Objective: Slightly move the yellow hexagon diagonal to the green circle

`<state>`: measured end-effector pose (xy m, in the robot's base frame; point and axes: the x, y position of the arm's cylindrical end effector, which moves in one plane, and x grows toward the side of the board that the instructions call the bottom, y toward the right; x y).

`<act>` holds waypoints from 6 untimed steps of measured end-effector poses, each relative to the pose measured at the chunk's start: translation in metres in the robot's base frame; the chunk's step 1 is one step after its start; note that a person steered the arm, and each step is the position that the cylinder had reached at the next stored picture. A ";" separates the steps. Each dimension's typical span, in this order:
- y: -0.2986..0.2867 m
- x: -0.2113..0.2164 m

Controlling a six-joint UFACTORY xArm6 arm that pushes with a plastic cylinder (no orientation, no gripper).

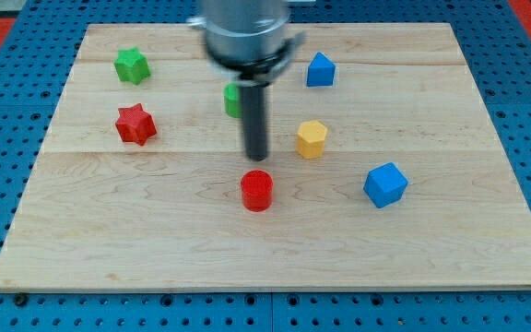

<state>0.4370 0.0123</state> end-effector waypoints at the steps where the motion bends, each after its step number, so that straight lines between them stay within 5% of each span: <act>1: -0.004 -0.016; 3: 0.150 -0.074; 4: 0.161 -0.151; 5: 0.130 -0.200; 6: 0.038 -0.184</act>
